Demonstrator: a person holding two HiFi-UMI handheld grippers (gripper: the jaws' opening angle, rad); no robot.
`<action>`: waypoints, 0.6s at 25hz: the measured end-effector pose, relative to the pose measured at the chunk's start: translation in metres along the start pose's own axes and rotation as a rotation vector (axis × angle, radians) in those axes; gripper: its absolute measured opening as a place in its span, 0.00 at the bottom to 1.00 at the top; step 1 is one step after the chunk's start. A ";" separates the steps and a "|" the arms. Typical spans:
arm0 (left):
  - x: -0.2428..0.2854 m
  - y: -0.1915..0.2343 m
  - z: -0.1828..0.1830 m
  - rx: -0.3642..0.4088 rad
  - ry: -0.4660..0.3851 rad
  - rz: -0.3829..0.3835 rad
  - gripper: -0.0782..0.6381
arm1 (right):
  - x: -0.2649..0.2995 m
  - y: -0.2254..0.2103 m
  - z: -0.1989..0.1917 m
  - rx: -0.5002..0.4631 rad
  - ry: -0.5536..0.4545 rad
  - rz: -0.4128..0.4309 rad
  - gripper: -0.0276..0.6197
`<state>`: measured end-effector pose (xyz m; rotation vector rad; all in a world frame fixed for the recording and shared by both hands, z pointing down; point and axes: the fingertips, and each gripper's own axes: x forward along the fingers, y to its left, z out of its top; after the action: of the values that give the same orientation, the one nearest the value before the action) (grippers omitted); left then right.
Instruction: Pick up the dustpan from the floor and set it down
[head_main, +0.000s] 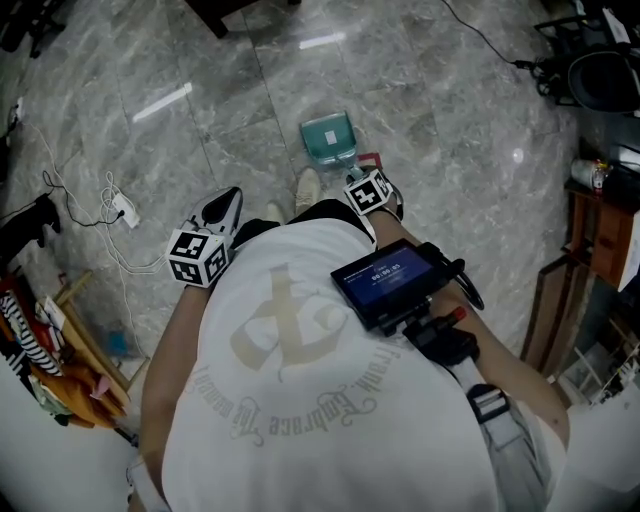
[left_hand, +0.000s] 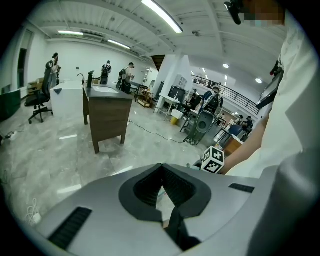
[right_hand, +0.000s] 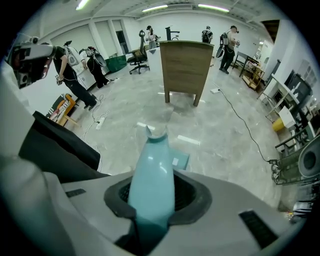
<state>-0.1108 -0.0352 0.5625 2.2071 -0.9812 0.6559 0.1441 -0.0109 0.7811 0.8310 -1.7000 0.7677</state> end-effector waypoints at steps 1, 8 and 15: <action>-0.001 0.001 0.000 0.000 0.000 0.001 0.13 | 0.000 0.001 0.001 -0.001 -0.004 -0.002 0.22; -0.002 0.004 0.000 0.000 -0.014 0.012 0.13 | 0.001 -0.004 0.006 -0.022 -0.002 -0.072 0.15; -0.004 0.010 0.002 0.000 -0.039 0.030 0.13 | -0.001 -0.007 0.009 -0.097 0.012 -0.112 0.10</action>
<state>-0.1211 -0.0400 0.5621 2.2166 -1.0355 0.6281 0.1455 -0.0217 0.7787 0.8451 -1.6523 0.6089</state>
